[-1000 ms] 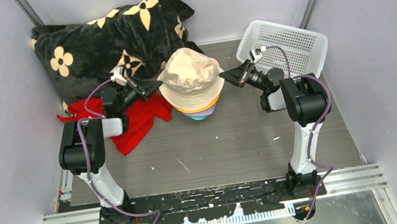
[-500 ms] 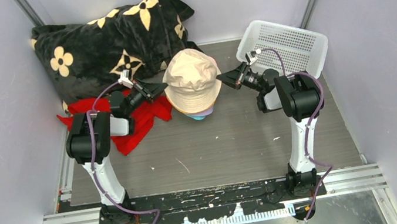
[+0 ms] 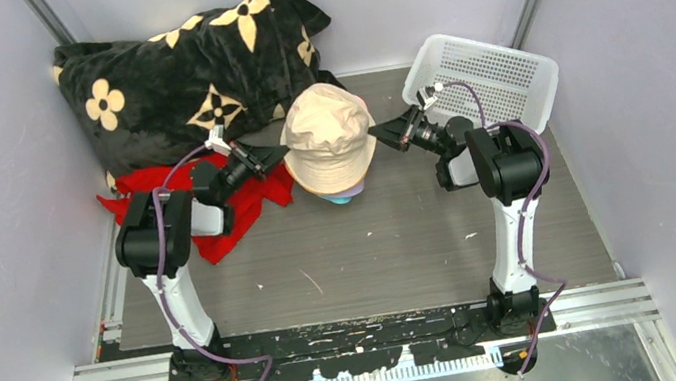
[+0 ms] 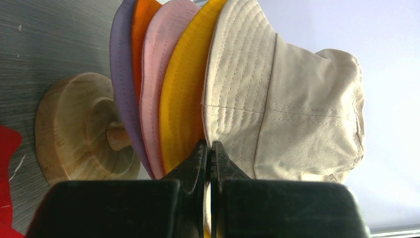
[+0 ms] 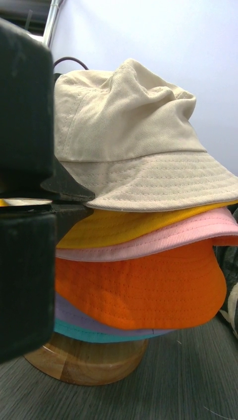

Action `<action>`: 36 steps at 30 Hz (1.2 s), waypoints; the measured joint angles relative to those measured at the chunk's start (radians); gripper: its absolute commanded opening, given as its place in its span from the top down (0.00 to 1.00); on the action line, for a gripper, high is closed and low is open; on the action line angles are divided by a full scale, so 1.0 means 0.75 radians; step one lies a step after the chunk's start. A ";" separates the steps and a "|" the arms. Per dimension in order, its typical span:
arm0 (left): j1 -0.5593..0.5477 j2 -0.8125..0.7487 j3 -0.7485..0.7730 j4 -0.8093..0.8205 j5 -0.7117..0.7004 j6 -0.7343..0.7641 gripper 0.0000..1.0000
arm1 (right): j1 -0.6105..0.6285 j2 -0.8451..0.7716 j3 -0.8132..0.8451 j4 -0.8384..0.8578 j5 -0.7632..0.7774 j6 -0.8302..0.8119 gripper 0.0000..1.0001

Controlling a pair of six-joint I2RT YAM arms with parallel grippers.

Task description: Stack the hats

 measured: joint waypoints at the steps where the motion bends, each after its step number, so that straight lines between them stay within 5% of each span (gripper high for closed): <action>1: -0.006 0.000 -0.007 0.006 -0.009 0.002 1.00 | 0.000 0.003 0.003 0.000 0.000 0.001 0.99; 25: -0.319 -0.194 -0.282 -0.011 -0.428 0.087 1.00 | 0.005 0.132 0.303 -0.003 0.003 0.073 0.96; 30: -0.435 -0.188 -0.299 0.017 -0.524 0.082 1.00 | 0.011 0.169 0.404 -0.006 -0.006 0.071 0.84; 36: -0.550 -0.162 -0.303 0.040 -0.602 0.069 0.93 | 0.021 0.219 0.544 -0.022 0.013 0.069 0.54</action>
